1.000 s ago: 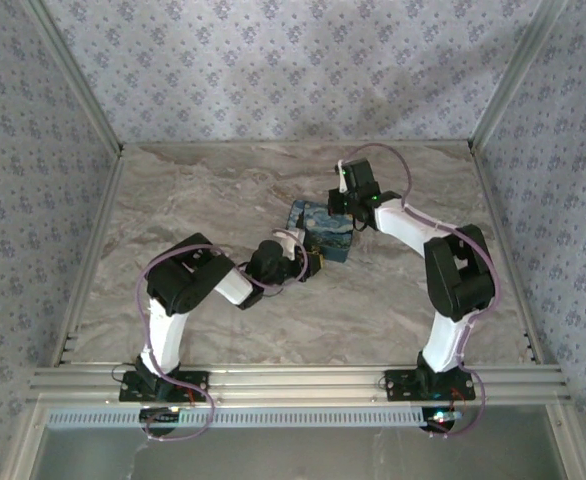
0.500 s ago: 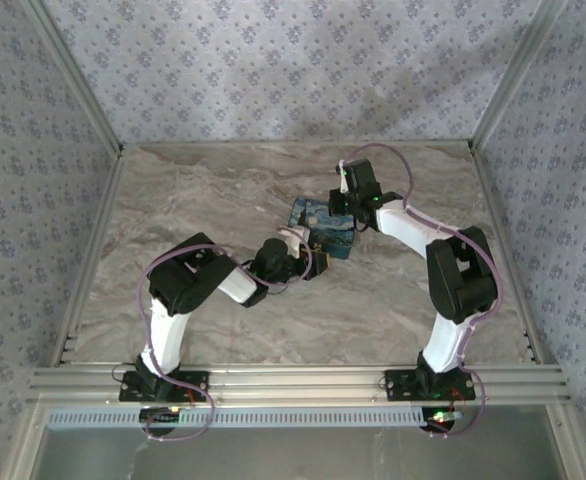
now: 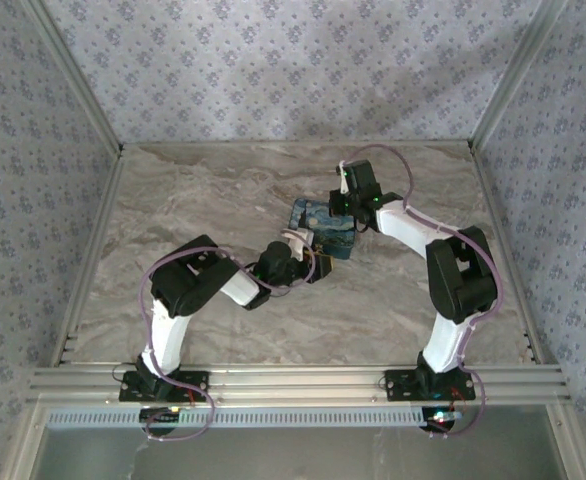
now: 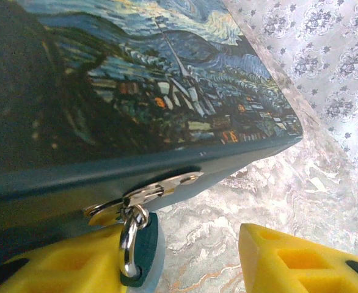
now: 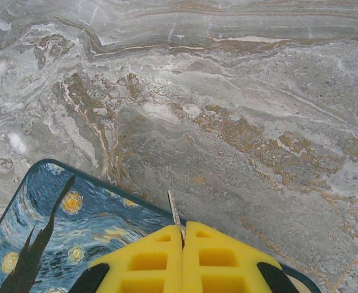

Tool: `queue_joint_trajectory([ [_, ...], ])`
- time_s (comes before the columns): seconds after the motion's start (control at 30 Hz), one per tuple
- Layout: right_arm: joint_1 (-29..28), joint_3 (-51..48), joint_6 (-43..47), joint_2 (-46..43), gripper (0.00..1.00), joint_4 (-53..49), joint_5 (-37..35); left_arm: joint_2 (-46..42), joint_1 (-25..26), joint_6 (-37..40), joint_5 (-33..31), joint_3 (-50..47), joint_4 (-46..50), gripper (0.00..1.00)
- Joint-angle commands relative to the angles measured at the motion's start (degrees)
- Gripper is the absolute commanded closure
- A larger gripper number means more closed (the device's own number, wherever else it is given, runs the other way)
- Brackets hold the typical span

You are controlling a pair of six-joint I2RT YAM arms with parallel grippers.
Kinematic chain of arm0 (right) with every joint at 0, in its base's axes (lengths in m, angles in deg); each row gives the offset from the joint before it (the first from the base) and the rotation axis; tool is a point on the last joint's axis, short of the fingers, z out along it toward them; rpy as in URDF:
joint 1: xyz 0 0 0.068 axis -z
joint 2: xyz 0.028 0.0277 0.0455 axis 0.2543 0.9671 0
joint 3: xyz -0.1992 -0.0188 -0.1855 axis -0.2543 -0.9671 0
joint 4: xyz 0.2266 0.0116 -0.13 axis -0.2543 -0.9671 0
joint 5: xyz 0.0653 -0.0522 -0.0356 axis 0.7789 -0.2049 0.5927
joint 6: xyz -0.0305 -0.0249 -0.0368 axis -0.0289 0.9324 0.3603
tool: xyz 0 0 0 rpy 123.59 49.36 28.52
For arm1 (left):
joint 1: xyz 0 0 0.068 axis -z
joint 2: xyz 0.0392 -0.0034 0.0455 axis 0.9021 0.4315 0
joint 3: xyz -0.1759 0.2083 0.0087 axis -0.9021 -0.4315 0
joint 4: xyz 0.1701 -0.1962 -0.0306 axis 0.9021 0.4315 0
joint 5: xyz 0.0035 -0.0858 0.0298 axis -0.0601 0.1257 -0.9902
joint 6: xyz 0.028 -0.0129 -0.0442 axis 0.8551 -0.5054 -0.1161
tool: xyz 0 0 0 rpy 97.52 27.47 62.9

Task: Unlock a padlock with a key

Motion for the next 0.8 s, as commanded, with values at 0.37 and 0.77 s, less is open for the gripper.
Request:
queue_joint_trajectory([
  [0.37, 0.7, -1.2, -0.7, -2.0, 1.0, 0.1, 0.3, 1.9, -0.7, -1.9, -4.0, -1.0, 8.3, 0.83],
  [0.77, 1.4, -1.8, -0.7, -5.4, 1.0, -0.3, 0.4, -0.4, -2.7, 0.2, -0.8, -1.4, 12.7, 1.0],
])
